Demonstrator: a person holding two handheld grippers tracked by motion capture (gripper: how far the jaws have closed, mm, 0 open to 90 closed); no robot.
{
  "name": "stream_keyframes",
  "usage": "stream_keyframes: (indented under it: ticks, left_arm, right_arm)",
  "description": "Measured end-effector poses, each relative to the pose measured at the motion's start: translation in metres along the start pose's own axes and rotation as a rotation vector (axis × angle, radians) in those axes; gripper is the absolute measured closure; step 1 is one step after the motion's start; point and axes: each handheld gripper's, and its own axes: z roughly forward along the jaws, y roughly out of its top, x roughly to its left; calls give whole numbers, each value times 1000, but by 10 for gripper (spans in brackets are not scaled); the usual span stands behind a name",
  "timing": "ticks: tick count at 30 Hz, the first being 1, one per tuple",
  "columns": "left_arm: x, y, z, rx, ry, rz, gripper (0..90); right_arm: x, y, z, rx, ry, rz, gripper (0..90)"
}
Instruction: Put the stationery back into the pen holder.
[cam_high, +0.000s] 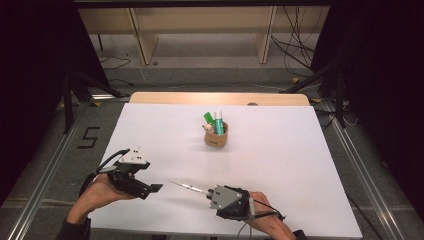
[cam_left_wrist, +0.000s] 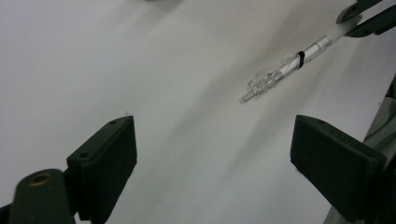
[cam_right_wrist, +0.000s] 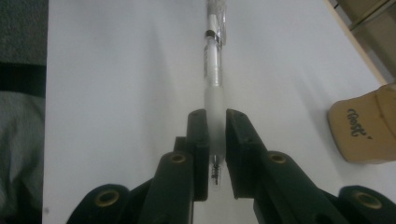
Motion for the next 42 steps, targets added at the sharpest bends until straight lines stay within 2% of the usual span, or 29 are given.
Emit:
stream_keyframes:
  ticks: [2, 11, 16, 18, 19, 21, 22, 23, 24, 26, 28, 30, 33, 36, 38, 41, 42]
  left_arm:
    - [-6, 6, 3, -5, -14, 19, 145]
    - [-26, 35, 13, 20, -58, 98, 145]
    - [-34, 48, 23, 50, -86, 138, 145]
    - [-38, 53, 28, 68, -96, 152, 149]
    - [-39, 55, 30, 76, -100, 164, 149]
    - [-42, 59, 34, 85, -117, 177, 153]
    - [-43, 61, 36, 90, -127, 186, 154]
    - [-44, 64, 38, 95, -135, 191, 154]
    - [-45, 66, 40, 104, -146, 194, 154]
    - [-48, 70, 44, 127, -147, 208, 154]
    - [-52, 74, 48, 149, -159, 238, 157]
    - [-56, 78, 50, 163, -169, 264, 159]
    - [-62, 83, 56, 184, -184, 293, 164]
    - [-67, 88, 62, 221, -202, 319, 175]
    - [-69, 91, 66, 246, -207, 333, 187]
    - [-71, 95, 72, 285, -231, 380, 233]
    - [-71, 96, 75, 299, -242, 378, 255]
  right_arm:
    - [2, -3, -4, 13, -29, -44, 812]
    - [9, -9, -13, -10, -53, -120, 812]
    - [14, -9, -14, -18, -94, -182, 812]
    - [18, -9, -14, -31, -126, -212, 812]
    - [18, -9, -15, -18, -134, -268, 812]
    - [20, -10, -15, -23, -167, -341, 812]
    - [23, -11, -14, -36, -186, -341, 812]
    - [24, -11, -14, -22, -198, -392, 812]
    - [27, -12, -13, -29, -223, -396, 812]
    - [31, -13, -12, -37, -266, -435, 812]
    - [35, -15, -11, -30, -305, -503, 812]
    - [37, -16, -10, -29, -325, -561, 812]
    - [39, -17, -8, -21, -352, -591, 813]
    - [41, -19, -6, -10, -382, -650, 812]
    - [43, -19, -5, -15, -384, -677, 812]
    - [44, -19, -5, -14, -388, -694, 812]
    - [43, -19, -5, -17, -392, -698, 812]
